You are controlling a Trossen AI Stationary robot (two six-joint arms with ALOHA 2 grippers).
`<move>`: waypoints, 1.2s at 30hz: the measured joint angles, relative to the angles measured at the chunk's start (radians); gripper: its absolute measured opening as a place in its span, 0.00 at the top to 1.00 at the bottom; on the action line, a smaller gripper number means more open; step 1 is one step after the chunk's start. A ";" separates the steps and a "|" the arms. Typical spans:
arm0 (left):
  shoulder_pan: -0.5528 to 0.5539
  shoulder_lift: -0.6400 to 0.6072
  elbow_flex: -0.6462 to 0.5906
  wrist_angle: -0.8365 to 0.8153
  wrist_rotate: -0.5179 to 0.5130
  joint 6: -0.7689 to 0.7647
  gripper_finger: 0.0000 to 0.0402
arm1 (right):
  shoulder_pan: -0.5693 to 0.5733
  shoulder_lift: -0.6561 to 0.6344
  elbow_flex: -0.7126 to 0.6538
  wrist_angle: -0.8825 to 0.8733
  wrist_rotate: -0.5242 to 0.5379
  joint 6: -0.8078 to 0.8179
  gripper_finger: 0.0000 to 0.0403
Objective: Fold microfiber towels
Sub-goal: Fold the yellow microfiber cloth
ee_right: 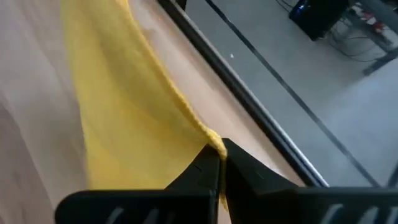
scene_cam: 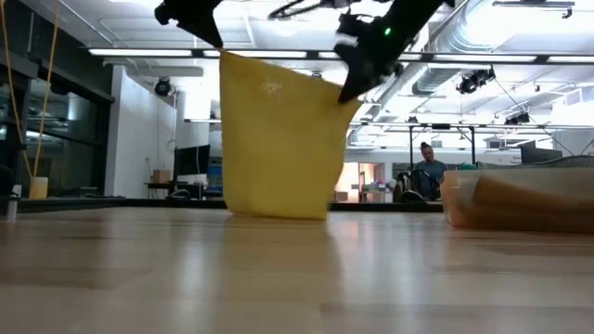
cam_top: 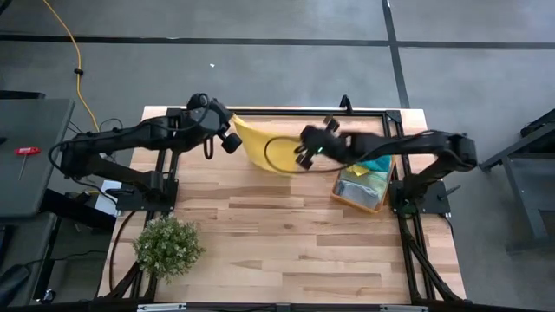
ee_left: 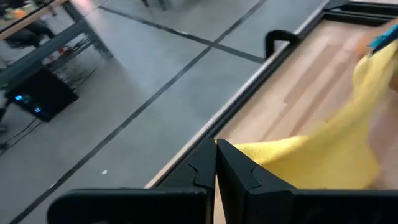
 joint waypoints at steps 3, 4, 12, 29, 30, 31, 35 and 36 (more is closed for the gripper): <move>0.042 0.010 0.000 0.048 -0.011 0.035 1.00 | -0.064 -0.074 0.000 -0.013 -0.060 -0.030 1.00; 0.060 0.017 0.000 0.069 -0.012 0.058 1.00 | -0.086 -0.092 0.000 -0.010 -0.066 -0.045 1.00; 0.194 0.043 -0.001 0.289 -0.094 0.273 1.00 | -0.226 -0.188 0.001 0.082 -0.079 -0.183 1.00; 0.077 0.055 -0.318 0.083 0.035 -0.042 1.00 | 0.009 0.003 -0.002 -0.223 -0.113 0.092 1.00; 0.056 0.055 -0.355 0.090 0.059 -0.079 1.00 | 0.033 0.029 -0.002 -0.246 -0.112 0.124 1.00; 0.033 0.055 -0.391 0.094 0.086 -0.116 1.00 | 0.058 0.056 -0.002 -0.264 -0.112 0.149 1.00; -0.085 0.054 -0.515 0.136 0.175 -0.262 1.00 | 0.153 0.131 -0.002 -0.299 -0.144 0.246 1.00; -0.120 0.054 -0.536 0.138 0.196 -0.297 1.00 | 0.174 0.140 -0.002 -0.300 -0.165 0.269 1.00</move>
